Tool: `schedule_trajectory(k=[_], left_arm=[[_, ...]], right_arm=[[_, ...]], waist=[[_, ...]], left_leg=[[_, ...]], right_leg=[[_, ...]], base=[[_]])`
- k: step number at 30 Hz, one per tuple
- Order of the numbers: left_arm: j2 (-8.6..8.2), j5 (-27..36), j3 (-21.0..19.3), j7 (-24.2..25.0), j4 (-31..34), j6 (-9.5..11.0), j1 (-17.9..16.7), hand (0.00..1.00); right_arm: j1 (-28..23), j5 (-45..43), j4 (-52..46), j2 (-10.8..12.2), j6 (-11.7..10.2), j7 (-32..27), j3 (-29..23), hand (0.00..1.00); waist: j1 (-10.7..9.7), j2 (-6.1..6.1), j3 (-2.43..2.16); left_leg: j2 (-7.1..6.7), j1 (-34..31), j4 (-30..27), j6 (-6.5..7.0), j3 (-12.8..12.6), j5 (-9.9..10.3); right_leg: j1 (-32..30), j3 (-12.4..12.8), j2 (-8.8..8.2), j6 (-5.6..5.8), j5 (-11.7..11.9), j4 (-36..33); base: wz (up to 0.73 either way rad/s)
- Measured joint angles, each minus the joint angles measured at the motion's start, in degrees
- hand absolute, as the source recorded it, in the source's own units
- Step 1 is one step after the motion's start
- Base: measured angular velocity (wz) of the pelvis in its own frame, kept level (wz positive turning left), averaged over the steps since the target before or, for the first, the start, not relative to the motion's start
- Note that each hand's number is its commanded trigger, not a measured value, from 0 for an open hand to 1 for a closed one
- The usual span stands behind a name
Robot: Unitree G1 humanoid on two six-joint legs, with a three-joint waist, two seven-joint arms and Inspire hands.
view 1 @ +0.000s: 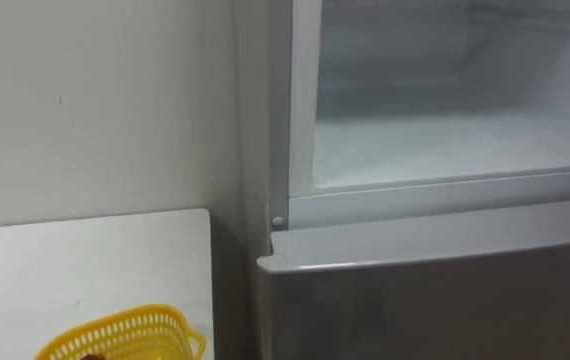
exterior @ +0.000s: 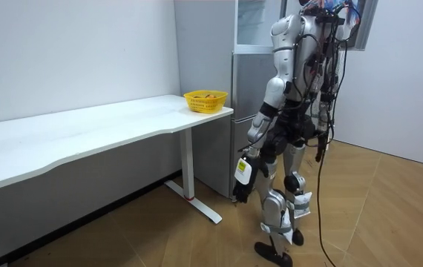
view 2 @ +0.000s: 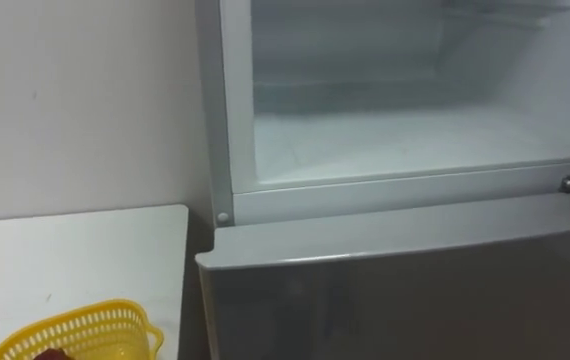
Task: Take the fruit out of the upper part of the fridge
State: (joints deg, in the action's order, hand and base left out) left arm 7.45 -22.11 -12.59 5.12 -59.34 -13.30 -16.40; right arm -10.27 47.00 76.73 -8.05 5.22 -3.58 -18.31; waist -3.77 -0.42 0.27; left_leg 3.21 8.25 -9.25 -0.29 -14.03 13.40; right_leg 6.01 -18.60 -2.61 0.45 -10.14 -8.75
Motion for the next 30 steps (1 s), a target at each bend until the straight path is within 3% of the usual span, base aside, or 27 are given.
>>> schedule_trajectory(k=[3, 7, 10, 15, 21, 25, 28, 30], left_arm=[[-0.11, 0.07, -0.88, -1.19, 0.46, 0.33, -0.49, 0.00], [-0.10, 0.11, -3.09, -3.19, 0.42, 2.12, -0.11, 0.00], [0.15, 0.25, -3.29, -4.06, 0.65, 2.40, -0.09, 0.00], [0.36, 0.06, -3.67, -4.40, 2.59, 2.47, 0.53, 0.00], [0.84, 0.08, -5.84, -4.67, 6.43, 3.23, -0.67, 0.00], [0.97, 0.09, -7.92, -5.76, 6.44, 4.13, -1.20, 0.00], [1.10, 0.06, -8.01, -5.74, 6.57, 4.59, -1.09, 0.00], [1.04, 0.02, -8.00, -5.51, 6.57, 4.75, -1.00, 0.00]], right_arm=[[-0.36, 10.31, -0.31, 0.21, 0.84, -1.40, -6.89, 0.00], [0.27, 25.00, -3.05, 0.29, -0.17, -5.65, -15.54, 0.00], [1.59, 29.87, -3.85, 0.23, -0.98, -7.89, -19.43, 0.00], [4.48, 36.70, -8.92, -0.22, -2.23, -12.04, -24.27, 0.00], [7.74, 38.24, -21.98, -1.70, -4.26, -19.49, -28.58, 0.00], [8.49, 38.40, -27.99, -4.73, -7.24, -22.90, -30.42, 0.00], [8.75, 38.41, -32.34, -5.71, -7.80, -24.23, -31.87, 0.00], [9.45, 38.28, -34.26, -6.47, -8.35, -24.96, -32.72, 0.00]], waist=[[-1.96, -0.11, -0.10], [-3.31, -0.48, -0.49], [-4.07, -1.09, -0.82], [-4.32, -1.61, -0.73], [-5.46, -1.85, -0.83], [-5.45, -2.15, -0.62], [-5.49, -2.79, -0.25], [-5.48, -3.10, -0.26]], left_leg=[[-0.01, 0.11, -0.07, 0.00, -0.13, 0.00], [0.02, 0.14, -0.15, -0.01, -0.44, -0.01], [0.06, 0.38, -0.15, -0.02, -1.02, -0.01], [0.06, 0.18, -0.15, -0.02, -1.66, -0.01], [-0.01, -1.71, -0.20, -0.01, -1.63, -0.03], [-0.04, -1.77, -0.18, -0.01, -1.66, -0.03], [0.01, -1.80, -0.13, -0.08, -1.90, -0.07], [0.04, -1.88, -0.15, -0.09, -2.67, -0.07]], right_leg=[[0.02, 0.28, 0.01, 0.02, -0.13, 0.01], [-0.34, 0.91, 0.09, -0.03, -0.16, -0.21], [-0.42, 1.34, 0.15, -0.10, -0.20, -0.46], [-1.20, 1.97, 0.08, -0.18, -0.29, -1.11], [-3.19, 1.71, -0.07, -0.12, -0.04, -1.96], [-3.14, 1.31, -0.18, -0.13, -0.17, -1.90], [-3.17, 1.35, -0.13, -0.17, -0.28, -1.91], [-3.23, 1.54, -0.09, -0.18, -0.29, -1.89]], base=[[-0.02], [-0.08], [-0.08], [-0.07], [0.01], [0.01], [-0.01], [-0.07]])
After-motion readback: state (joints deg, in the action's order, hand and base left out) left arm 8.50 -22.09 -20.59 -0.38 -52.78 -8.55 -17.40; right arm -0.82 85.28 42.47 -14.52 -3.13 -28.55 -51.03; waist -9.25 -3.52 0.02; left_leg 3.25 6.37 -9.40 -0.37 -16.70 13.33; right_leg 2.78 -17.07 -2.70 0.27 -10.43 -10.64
